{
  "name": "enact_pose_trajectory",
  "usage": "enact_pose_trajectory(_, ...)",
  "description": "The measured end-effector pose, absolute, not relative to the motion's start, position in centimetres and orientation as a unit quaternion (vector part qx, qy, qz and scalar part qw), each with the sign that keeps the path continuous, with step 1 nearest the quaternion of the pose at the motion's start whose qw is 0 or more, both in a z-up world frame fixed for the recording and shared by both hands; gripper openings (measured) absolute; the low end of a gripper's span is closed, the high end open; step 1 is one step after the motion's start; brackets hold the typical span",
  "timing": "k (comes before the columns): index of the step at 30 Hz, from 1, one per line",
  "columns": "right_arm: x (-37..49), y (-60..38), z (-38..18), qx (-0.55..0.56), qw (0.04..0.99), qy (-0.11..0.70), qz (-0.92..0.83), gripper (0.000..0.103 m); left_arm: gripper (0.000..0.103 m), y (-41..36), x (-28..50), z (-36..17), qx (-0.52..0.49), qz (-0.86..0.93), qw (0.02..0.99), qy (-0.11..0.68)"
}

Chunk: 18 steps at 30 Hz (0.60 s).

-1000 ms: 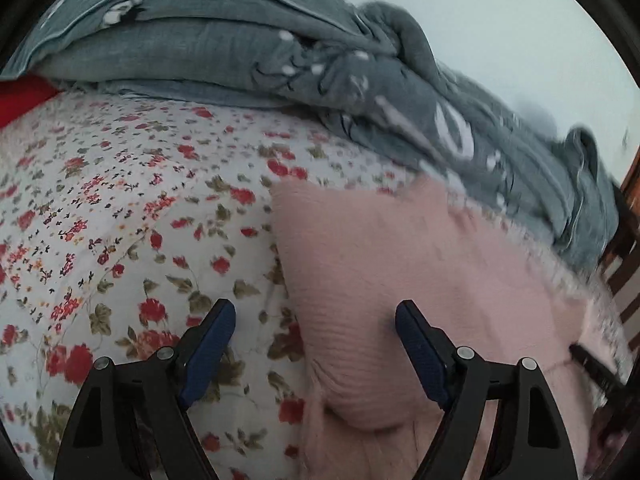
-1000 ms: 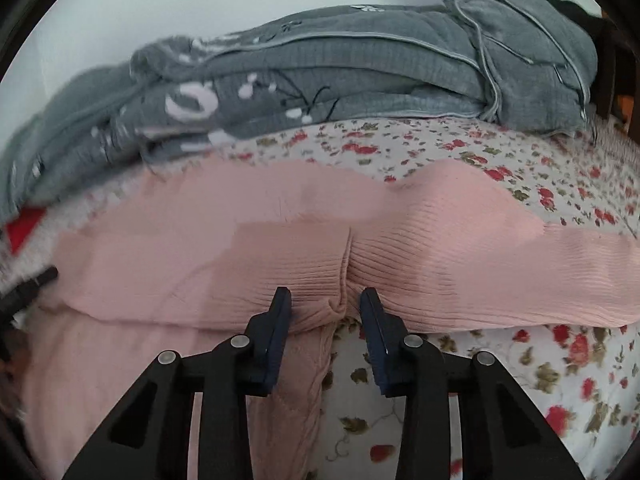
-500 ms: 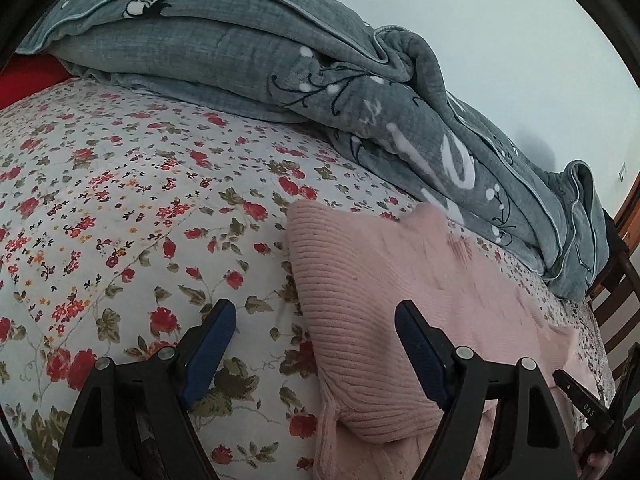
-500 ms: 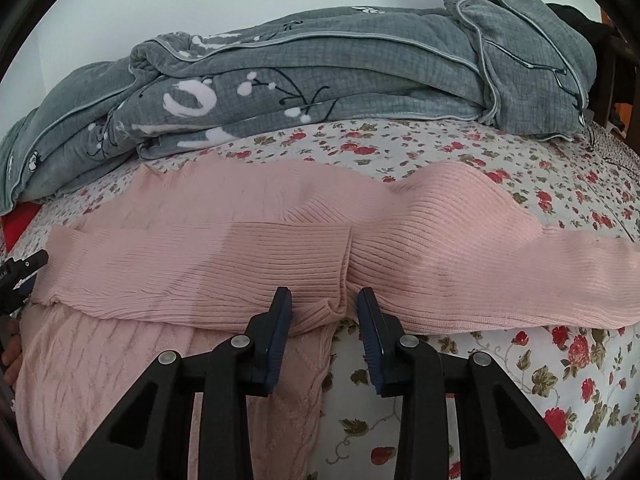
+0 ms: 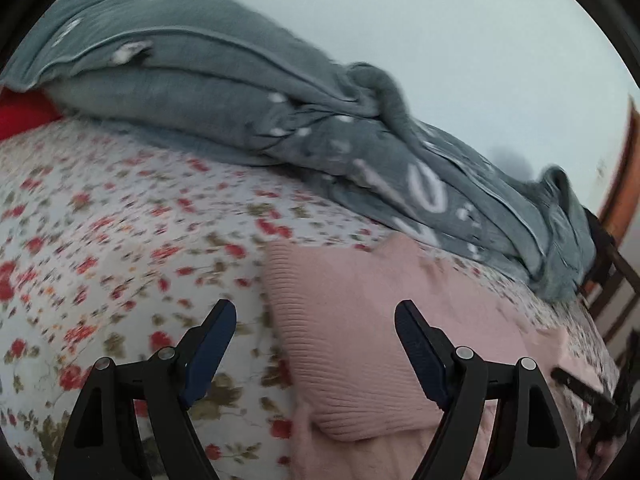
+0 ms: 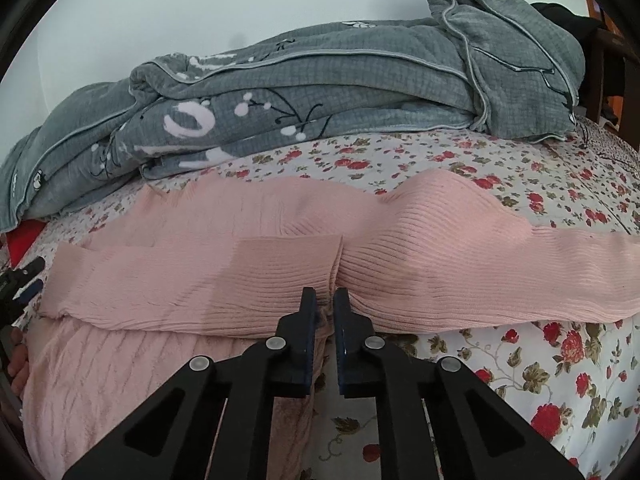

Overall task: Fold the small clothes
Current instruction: 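Lay the sleeve across the sweater body and open the left gripper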

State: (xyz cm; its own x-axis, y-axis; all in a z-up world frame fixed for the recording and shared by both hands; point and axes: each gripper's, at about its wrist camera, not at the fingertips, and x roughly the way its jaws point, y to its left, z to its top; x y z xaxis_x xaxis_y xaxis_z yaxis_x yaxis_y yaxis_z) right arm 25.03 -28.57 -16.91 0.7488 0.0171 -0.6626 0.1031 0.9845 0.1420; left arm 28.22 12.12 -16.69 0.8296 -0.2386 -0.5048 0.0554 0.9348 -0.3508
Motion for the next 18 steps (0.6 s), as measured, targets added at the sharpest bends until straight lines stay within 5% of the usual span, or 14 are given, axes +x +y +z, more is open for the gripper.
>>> enact_pose_trajectory(11, 25.3, -28.7, -17.2, 0.09, 0.928, 0.362, -0.027, 0.007, 0.075, 11.2, 30.4, -18.2, -0.155, -0.08, 0.92, 0.35)
enact_pose_trajectory(18, 25.3, -29.2, -17.3, 0.1, 0.926, 0.364, -0.022, 0.007, 0.075, 10.9, 28.9, -17.1, -0.153, -0.14, 0.932, 0.298)
